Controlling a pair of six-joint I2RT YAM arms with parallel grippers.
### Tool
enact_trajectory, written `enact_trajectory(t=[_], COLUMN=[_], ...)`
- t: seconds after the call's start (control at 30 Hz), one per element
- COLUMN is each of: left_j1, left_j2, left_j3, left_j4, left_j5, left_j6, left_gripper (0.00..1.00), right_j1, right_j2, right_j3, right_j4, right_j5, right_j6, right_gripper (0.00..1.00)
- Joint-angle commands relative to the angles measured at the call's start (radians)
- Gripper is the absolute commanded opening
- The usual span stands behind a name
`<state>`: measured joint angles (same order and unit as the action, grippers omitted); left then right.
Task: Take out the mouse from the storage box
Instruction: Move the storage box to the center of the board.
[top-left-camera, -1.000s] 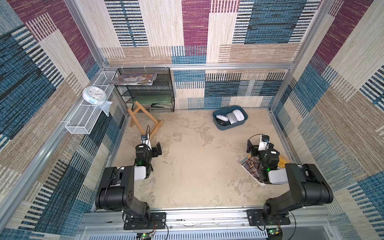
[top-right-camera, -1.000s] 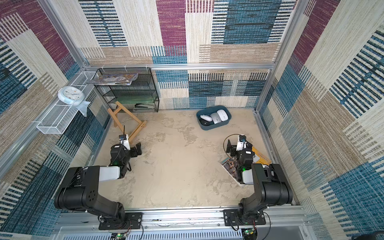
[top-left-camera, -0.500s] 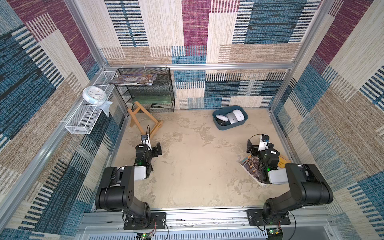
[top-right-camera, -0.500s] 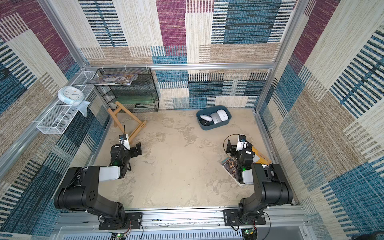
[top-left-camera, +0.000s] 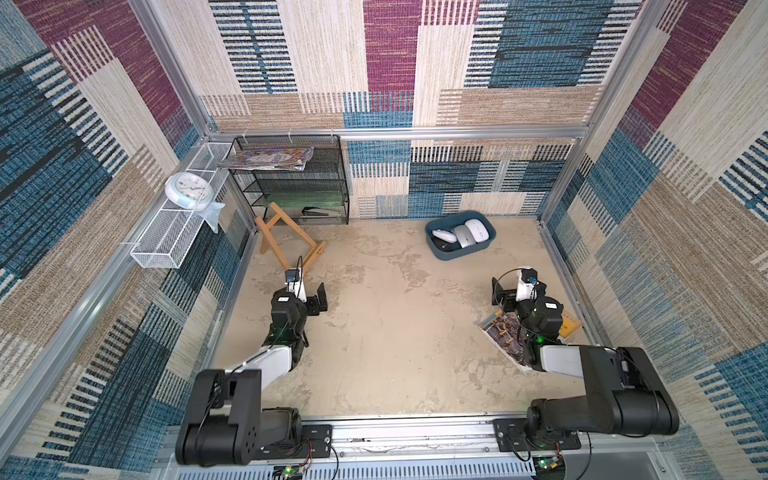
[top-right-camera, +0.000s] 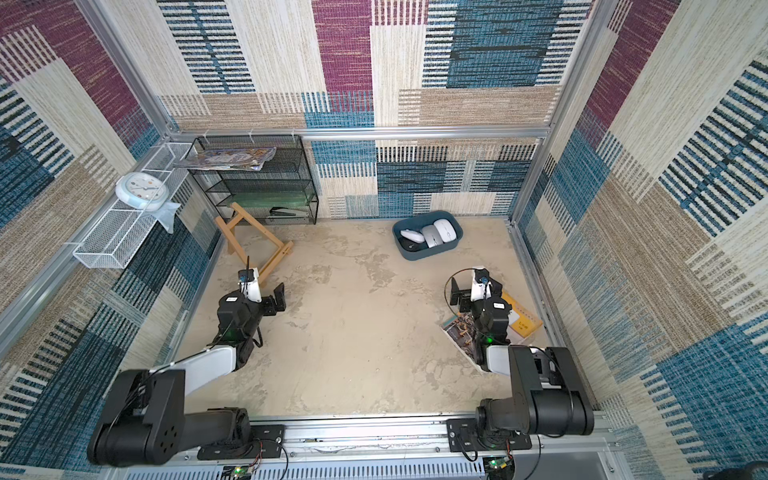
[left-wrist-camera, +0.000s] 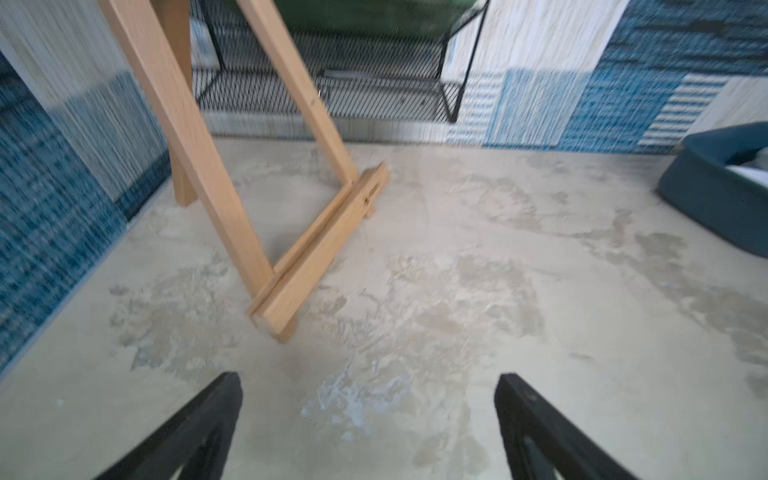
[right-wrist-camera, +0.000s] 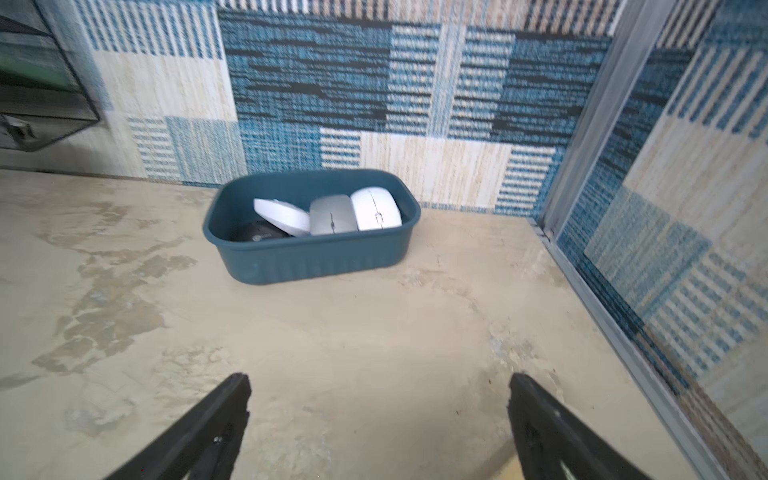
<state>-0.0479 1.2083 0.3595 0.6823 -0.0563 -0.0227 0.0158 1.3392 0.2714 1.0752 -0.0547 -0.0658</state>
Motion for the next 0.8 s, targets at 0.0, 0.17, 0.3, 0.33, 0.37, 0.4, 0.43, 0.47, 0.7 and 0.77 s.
enact_trajectory(t=[0.0, 0.17, 0.3, 0.33, 0.37, 0.4, 0.43, 0.47, 0.7, 0.77], left_j1=[-0.094, -0.147, -0.144, -0.142, -0.142, -0.139, -0.129, -0.123, -0.121, -0.121], left_j2=[-0.171, -0.391, -0.494, -0.522, -0.552, -0.579, -0.605, -0.622, -0.714, -0.765], left_j3=[0.003, 0.036, 0.15, 0.177, 0.198, 0.214, 0.228, 0.235, 0.118, 0.06], left_j4=[-0.166, -0.312, -0.676, -0.774, -0.873, -0.955, -1.015, -1.042, -1.103, -1.088], left_j5=[-0.269, -0.283, -0.401, -0.419, -0.436, -0.439, -0.384, -0.302, -0.056, -0.076], left_j6=[-0.024, -0.267, -0.596, -0.664, -0.74, -0.796, -0.788, -0.755, -0.753, -0.745], left_gripper=[0.99, 0.99, 0.99, 0.99, 0.99, 0.99, 0.99, 0.99, 0.99, 0.99], right_j1=[0.045, 0.08, 0.08, 0.08, 0.078, 0.077, 0.062, 0.039, 0.038, 0.057], right_j2=[-0.079, -0.238, -0.338, -0.36, -0.381, -0.393, -0.402, -0.405, -0.263, -0.205], right_j3=[0.035, 0.141, 0.256, 0.287, 0.313, 0.326, 0.324, 0.313, 0.421, 0.468], right_j4=[-0.167, -0.397, -0.604, -0.666, -0.753, -0.845, -0.885, -0.871, -0.991, -1.018], right_j5=[0.005, -0.079, -0.06, 0.006, 0.105, 0.184, 0.206, 0.159, 0.063, 0.069], right_j6=[-0.034, 0.139, 0.341, 0.413, 0.514, 0.598, 0.65, 0.653, 0.592, 0.569], right_gripper=[0.99, 0.99, 0.99, 0.99, 0.99, 0.99, 0.99, 0.99, 1.0, 0.99])
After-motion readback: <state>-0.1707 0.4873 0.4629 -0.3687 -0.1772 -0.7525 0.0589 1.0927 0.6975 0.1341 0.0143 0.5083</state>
